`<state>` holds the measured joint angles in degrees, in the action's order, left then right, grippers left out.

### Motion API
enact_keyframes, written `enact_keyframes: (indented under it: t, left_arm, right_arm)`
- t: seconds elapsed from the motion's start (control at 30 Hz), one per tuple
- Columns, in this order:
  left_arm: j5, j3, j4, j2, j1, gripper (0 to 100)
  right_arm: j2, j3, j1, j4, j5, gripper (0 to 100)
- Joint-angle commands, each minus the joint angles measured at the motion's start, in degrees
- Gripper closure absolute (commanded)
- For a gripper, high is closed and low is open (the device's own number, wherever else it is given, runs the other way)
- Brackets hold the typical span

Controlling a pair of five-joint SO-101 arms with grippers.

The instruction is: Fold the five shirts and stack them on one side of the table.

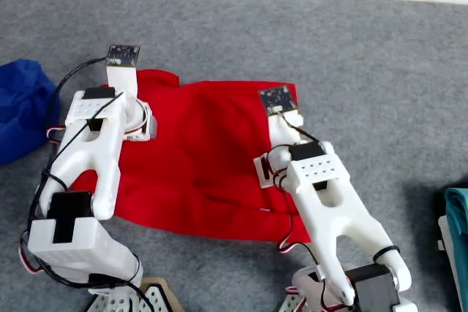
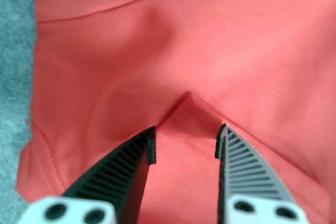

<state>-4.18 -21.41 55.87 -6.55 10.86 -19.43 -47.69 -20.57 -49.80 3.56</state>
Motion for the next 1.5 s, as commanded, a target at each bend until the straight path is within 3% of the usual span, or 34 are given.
enact_keyframes:
  t: [0.0, 0.43, 0.83, 0.9, 1.03, 1.3, 1.47]
  left_arm:
    - [0.3, 0.2, -0.5, 0.3, -0.9, 80]
    - [0.2, 0.2, -0.7, 0.1, -3.5, 80]
    - [0.3, 7.3, -1.2, -11.6, -3.4, 80]
    - [0.4, 7.7, -1.2, -11.6, -3.4, 83]
    - [0.2, 7.8, -1.4, -11.5, -3.4, 100]
    - [0.3, 7.7, -0.6, -11.5, -3.4, 99]
    - [0.3, 10.2, 7.9, -8.5, -4.1, 99]
  right_arm:
    - [-0.7, 0.3, 0.7, 1.0, -0.3, 72.8]
    - [-0.7, 0.1, 0.7, 2.9, -0.4, 72.8]
    - [-0.4, 0.1, 0.7, 2.9, -0.4, 72.8]
    - [-0.3, 0.1, 0.7, 3.0, -0.4, 72.8]
    - [-0.2, 0.0, 0.7, 3.9, -0.4, 72.8]
    - [-0.1, 0.0, 0.7, 4.1, -0.6, 72.8]
    - [-0.1, 0.0, 0.7, 4.1, -0.5, 72.8]
